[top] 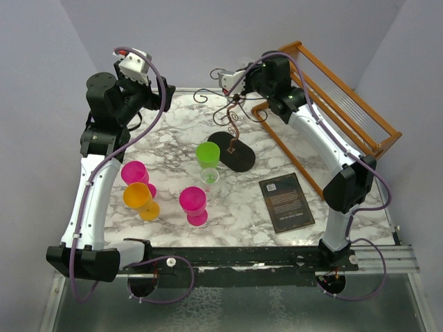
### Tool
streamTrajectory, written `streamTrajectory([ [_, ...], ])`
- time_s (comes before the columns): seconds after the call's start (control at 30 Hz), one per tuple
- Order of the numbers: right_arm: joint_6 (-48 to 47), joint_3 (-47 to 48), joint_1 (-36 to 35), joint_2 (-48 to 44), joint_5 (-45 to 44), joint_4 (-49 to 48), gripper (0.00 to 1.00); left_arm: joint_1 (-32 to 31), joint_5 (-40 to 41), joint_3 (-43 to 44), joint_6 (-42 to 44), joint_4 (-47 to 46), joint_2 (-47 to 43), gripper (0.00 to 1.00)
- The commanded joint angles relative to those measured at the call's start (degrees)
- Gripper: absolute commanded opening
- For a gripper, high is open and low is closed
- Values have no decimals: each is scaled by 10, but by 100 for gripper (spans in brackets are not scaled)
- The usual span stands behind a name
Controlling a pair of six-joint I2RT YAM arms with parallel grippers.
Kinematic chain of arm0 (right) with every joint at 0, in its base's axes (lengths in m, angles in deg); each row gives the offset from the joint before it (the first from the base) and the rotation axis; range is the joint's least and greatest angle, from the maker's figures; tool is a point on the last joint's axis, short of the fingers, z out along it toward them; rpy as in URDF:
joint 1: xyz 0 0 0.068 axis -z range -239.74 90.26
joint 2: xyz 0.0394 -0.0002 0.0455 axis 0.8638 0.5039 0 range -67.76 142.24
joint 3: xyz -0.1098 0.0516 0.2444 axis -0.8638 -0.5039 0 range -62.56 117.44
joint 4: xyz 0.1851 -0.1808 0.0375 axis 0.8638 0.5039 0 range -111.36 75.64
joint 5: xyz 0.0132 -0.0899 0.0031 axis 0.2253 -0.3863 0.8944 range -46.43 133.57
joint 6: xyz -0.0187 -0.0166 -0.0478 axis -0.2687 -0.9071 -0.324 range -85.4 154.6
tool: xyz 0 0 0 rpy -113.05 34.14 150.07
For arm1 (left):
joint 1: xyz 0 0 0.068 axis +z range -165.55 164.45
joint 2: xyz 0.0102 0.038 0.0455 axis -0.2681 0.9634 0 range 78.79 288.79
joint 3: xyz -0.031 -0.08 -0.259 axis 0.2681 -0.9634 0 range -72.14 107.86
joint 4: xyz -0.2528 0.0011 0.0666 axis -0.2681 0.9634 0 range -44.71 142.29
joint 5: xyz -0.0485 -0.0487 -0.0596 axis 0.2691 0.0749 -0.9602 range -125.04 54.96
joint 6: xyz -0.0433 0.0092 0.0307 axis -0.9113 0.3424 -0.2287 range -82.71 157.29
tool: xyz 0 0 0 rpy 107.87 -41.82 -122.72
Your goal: Place the wine glass upside down on the wine glass rack
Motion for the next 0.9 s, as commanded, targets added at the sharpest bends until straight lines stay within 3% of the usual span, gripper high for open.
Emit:
streamTrajectory([
  [0.0, -2, 7, -6, -1, 16, 7, 5, 1, 13, -1, 11, -13, -17, 84],
  [0.87, 21, -2, -20, -8, 28, 23, 17, 2, 37, -40, 35, -12, -35, 84],
])
